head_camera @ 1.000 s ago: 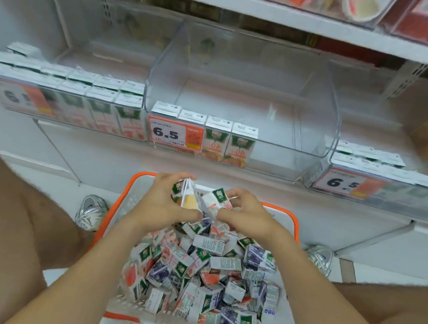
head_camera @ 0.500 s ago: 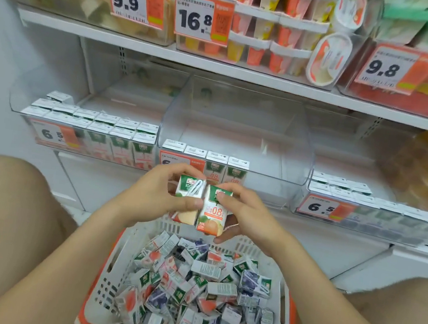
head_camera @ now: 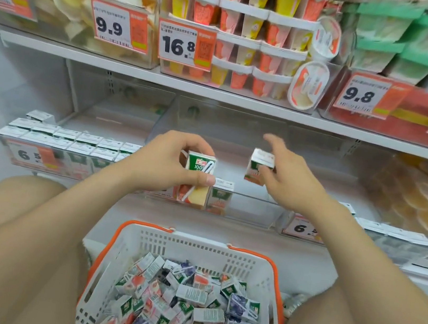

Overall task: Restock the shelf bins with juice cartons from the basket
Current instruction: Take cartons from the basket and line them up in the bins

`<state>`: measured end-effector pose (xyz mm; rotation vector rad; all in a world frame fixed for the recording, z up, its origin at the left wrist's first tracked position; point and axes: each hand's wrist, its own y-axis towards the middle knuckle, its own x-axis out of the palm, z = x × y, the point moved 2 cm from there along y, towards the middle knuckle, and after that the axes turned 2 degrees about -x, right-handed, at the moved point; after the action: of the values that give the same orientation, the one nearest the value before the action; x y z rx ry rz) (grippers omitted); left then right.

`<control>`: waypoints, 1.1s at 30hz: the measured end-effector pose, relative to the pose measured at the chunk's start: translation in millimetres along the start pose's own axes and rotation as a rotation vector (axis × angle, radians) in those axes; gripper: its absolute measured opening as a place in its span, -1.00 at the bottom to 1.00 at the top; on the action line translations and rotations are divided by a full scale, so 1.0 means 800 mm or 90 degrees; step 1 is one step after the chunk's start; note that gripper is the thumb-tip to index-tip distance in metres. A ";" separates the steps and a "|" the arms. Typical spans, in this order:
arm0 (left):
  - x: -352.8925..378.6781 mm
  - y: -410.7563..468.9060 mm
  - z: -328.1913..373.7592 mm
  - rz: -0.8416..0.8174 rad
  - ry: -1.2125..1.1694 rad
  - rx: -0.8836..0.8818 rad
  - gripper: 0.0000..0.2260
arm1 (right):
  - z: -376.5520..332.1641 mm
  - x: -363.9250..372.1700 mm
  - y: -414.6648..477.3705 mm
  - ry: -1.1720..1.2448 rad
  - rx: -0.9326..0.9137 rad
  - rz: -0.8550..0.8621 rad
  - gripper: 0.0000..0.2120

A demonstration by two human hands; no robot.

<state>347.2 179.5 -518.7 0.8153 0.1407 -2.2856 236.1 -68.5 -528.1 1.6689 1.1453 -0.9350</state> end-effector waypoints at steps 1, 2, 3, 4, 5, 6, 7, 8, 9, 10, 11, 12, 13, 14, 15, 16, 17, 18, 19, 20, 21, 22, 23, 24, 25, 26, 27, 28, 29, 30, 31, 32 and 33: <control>0.003 0.008 0.001 0.007 0.000 -0.004 -0.73 | 0.009 0.002 0.008 -0.032 -0.001 -0.045 -0.53; 0.006 0.014 -0.001 0.018 -0.008 -0.015 -0.74 | 0.016 0.006 0.014 -0.044 0.006 -0.097 -0.59; 0.011 0.020 -0.004 0.033 -0.021 -0.030 -0.76 | 0.020 0.010 0.019 -0.045 0.015 -0.149 -0.66; 0.016 0.024 -0.008 0.049 -0.039 -0.048 -0.77 | 0.022 0.014 0.022 -0.044 0.023 -0.197 -0.70; 0.021 0.027 -0.012 0.065 -0.064 -0.070 -0.78 | 0.022 0.018 0.026 -0.044 0.029 -0.236 -0.70; 0.026 0.029 -0.015 0.079 -0.089 -0.093 -0.78 | 0.022 0.022 0.029 -0.043 0.038 -0.268 -0.66; 0.030 0.032 -0.017 0.092 -0.108 -0.114 -0.79 | 0.022 0.027 0.032 -0.041 0.051 -0.297 -0.63; 0.033 0.034 -0.019 0.105 -0.120 -0.130 -0.80 | 0.019 0.032 0.035 -0.032 0.064 -0.322 -0.63; 0.035 0.037 -0.019 0.116 -0.127 -0.141 -0.80 | 0.018 0.037 0.038 -0.011 0.081 -0.346 -0.65; 0.036 0.039 -0.019 0.126 -0.135 -0.149 -0.80 | 0.016 0.041 0.041 0.022 0.101 -0.367 -0.66; 0.036 0.041 -0.019 0.134 -0.146 -0.158 -0.80 | 0.013 0.045 0.045 0.053 0.123 -0.387 -0.65; 0.036 0.042 -0.020 0.138 -0.159 -0.167 -0.79 | 0.010 0.047 0.048 0.078 0.141 -0.403 -0.61; 0.036 0.043 -0.020 0.139 -0.169 -0.174 -0.80 | 0.007 0.049 0.050 0.080 0.148 -0.418 -0.57; 0.034 0.043 -0.021 0.141 -0.175 -0.177 -0.80 | 0.003 0.049 0.051 0.065 0.147 -0.426 -0.56; 0.033 0.042 -0.021 0.142 -0.183 -0.178 -0.80 | 0.000 0.049 0.053 0.017 0.129 -0.423 -0.57; 0.032 0.042 -0.022 0.141 -0.196 -0.179 -0.80 | -0.001 0.051 0.056 -0.040 0.103 -0.404 -0.58; 0.032 0.041 -0.021 0.139 -0.213 -0.182 -0.79 | -0.002 0.054 0.059 -0.087 0.078 -0.359 -0.59; 0.031 0.039 -0.021 0.135 -0.233 -0.188 -0.80 | -0.004 0.055 0.062 -0.092 0.059 -0.289 -0.60; 0.031 0.038 -0.020 0.134 -0.251 -0.194 -0.80 | -0.012 0.051 0.063 -0.050 0.048 -0.224 -0.63; 0.031 0.037 -0.020 0.138 -0.264 -0.199 -0.79 | -0.021 0.046 0.062 0.032 0.033 -0.173 -0.65; 0.031 0.034 -0.019 0.147 -0.272 -0.200 -0.76 | -0.034 0.041 0.059 0.151 0.019 -0.159 -0.64; 0.030 0.032 -0.018 0.163 -0.275 -0.200 -0.73 | -0.046 0.037 0.053 0.279 0.001 -0.173 -0.61; 0.029 0.030 -0.017 0.180 -0.274 -0.201 -0.69 | -0.060 0.034 0.044 0.351 -0.012 -0.190 -0.57; 0.028 0.028 -0.016 0.196 -0.274 -0.206 -0.66 | -0.071 0.034 0.037 0.371 -0.032 -0.187 -0.49; 0.027 0.025 -0.014 0.206 -0.280 -0.214 -0.64 | -0.079 0.037 0.029 0.346 -0.044 -0.164 -0.40; 0.026 0.023 -0.011 0.206 -0.290 -0.222 -0.64 | -0.084 0.040 0.022 0.305 -0.049 -0.134 -0.31; 0.026 0.021 -0.009 0.190 -0.304 -0.229 -0.63 | -0.087 0.043 0.018 0.270 -0.040 -0.117 -0.27; 0.025 0.019 -0.006 0.160 -0.325 -0.234 -0.62 | -0.089 0.043 0.015 0.269 -0.022 -0.121 -0.28; 0.023 0.018 -0.003 0.122 -0.353 -0.237 -0.62 | -0.087 0.040 0.015 0.291 0.002 -0.141 -0.34; 0.021 0.016 0.000 0.085 -0.387 -0.236 -0.63 | -0.084 0.036 0.015 0.335 0.034 -0.163 -0.40; 0.018 0.014 0.003 0.057 -0.420 -0.230 -0.66 | -0.080 0.031 0.015 0.396 0.070 -0.177 -0.47; 0.016 0.012 0.004 0.045 -0.434 -0.219 -0.70 | -0.077 0.027 0.014 0.462 0.098 -0.185 -0.52; 0.014 0.011 0.004 0.045 -0.423 -0.206 -0.73 | -0.073 0.023 0.014 0.518 0.110 -0.193 -0.56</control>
<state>345.0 165.1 -522.0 -0.1158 0.1649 -2.2606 257.6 -10.2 -522.5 2.1369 1.9369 -0.5261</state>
